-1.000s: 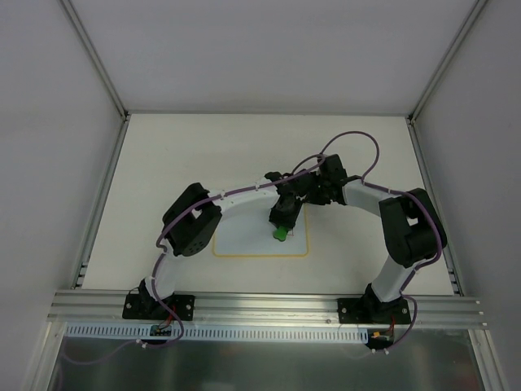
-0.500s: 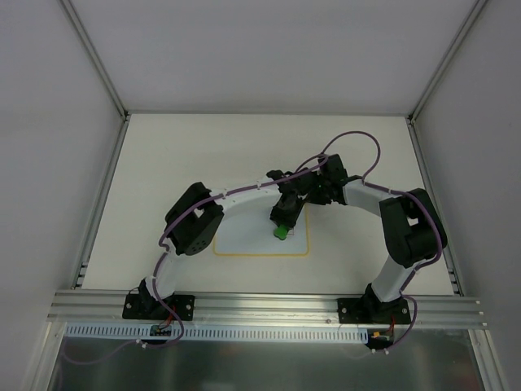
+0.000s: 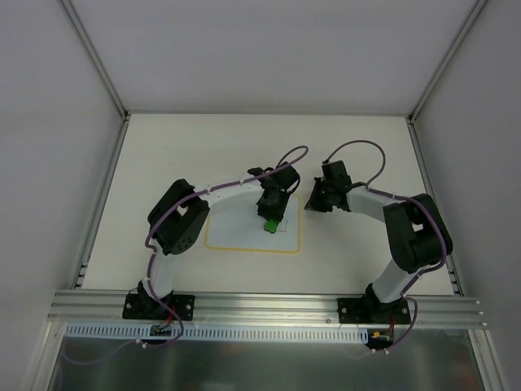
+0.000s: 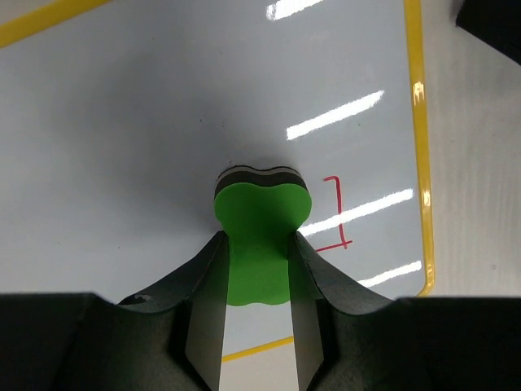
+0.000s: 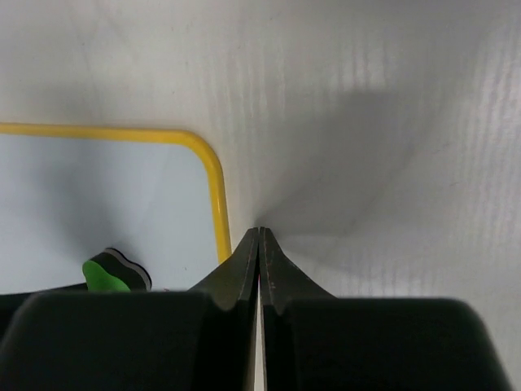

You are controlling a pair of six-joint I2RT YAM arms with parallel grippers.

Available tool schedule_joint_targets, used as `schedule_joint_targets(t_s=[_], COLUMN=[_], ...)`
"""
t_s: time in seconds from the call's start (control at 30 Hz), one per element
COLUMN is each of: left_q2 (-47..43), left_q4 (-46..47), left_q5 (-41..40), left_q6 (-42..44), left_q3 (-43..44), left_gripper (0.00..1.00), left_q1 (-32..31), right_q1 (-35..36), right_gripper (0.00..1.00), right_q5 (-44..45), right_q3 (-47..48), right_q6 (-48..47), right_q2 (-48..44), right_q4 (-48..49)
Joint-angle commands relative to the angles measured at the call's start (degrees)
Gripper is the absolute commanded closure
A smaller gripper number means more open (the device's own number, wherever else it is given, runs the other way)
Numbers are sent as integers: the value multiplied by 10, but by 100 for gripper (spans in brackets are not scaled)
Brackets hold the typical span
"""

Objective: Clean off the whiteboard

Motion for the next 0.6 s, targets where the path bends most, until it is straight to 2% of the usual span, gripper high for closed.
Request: schedule_joint_targets(t_s=[0.0, 0.13, 0.3, 0.57], left_q2=[-8, -25, -35, -34], left_q4=[-34, -17, -12, -12], left_q5=[-48, -33, -11, -9], left_q6=[7, 10, -6, -14], left_q3=[-64, -86, -70, -35], left_gripper=[100, 100, 100, 100], left_q1=[31, 41, 40, 41], right_q1=[34, 70, 69, 57], right_gripper=[100, 100, 99, 82], right_q5=[-18, -23, -29, -66], right_q3=[-29, -39, -38, -71], right_q6=[29, 55, 48, 36], right_q2=[5, 15, 14, -7], right_q4=[-33, -5, 22, 82])
